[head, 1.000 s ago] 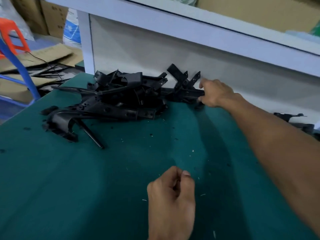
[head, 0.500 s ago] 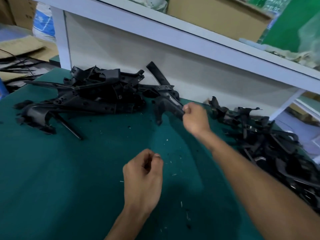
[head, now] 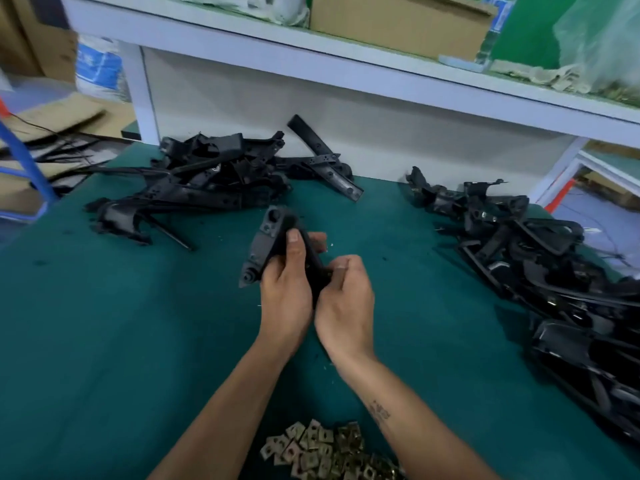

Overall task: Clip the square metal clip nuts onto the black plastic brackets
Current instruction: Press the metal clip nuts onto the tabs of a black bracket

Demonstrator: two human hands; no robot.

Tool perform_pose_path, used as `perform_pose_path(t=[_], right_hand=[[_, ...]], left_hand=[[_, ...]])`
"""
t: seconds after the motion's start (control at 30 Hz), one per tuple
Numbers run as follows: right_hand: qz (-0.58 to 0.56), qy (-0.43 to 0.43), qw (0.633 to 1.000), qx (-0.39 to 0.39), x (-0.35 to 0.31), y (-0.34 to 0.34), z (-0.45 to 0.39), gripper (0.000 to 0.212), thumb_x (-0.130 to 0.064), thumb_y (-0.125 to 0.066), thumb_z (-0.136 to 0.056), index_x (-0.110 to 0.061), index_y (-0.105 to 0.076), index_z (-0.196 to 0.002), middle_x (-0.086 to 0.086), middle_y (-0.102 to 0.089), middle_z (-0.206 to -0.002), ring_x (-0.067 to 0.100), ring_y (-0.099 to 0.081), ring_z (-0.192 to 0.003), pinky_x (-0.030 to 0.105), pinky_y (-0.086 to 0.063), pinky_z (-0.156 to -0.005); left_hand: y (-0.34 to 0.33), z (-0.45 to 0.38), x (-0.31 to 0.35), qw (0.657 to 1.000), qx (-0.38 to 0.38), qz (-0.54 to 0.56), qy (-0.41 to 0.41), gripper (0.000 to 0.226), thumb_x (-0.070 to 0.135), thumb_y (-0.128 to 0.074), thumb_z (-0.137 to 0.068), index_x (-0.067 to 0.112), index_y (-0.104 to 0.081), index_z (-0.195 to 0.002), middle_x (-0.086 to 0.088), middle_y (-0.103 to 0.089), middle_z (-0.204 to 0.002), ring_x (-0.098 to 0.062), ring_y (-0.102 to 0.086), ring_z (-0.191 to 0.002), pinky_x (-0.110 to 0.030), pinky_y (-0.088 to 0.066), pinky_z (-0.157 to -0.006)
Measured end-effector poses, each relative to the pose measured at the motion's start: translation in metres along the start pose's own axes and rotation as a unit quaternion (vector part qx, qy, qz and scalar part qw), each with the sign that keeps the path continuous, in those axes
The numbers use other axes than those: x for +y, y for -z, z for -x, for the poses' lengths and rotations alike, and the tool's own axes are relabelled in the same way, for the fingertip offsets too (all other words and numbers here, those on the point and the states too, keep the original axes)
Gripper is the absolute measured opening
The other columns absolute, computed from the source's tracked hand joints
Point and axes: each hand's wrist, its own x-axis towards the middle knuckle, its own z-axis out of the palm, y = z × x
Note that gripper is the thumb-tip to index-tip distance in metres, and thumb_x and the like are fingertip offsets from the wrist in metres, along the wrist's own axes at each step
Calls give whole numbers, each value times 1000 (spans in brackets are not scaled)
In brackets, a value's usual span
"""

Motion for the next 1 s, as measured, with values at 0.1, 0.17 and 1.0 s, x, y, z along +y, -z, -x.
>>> perform_pose_path(t=[0.1, 0.17, 1.0], right_hand=[[-10, 2, 1000, 23, -11, 5, 2, 19, -19, -40, -106, -15, -51, -92, -4, -59, -84, 13, -55, -74, 31, -40, -67], [-37, -4, 999, 10, -11, 8, 6, 9, -10, -45, -103, -10, -54, -103, 4, -58, -96, 23, -55, -88, 35, -40, -78], [181, 89, 902, -382, 56, 135, 54, 30, -39, -82, -82, -48, -75, -109, -23, -51, -108, 0, -54, -100, 16, -40, -80]], left_hand=[[-5, 16, 13, 997, -7, 47, 57, 52, 68, -40, -93, 32, -74, -108, 1, -74, -112, -16, -69, -107, -42, -51, -100], [-7, 26, 17, 997, -15, 25, 74, 84, 91, -36, -74, 32, -64, -127, 9, -67, -128, -7, -61, -120, -37, -44, -108], [25, 11, -21, 654, -97, -684, -309, 55, 47, -34, -98, 15, -38, -54, -10, -56, -55, -30, -49, -51, -42, -40, -85]])
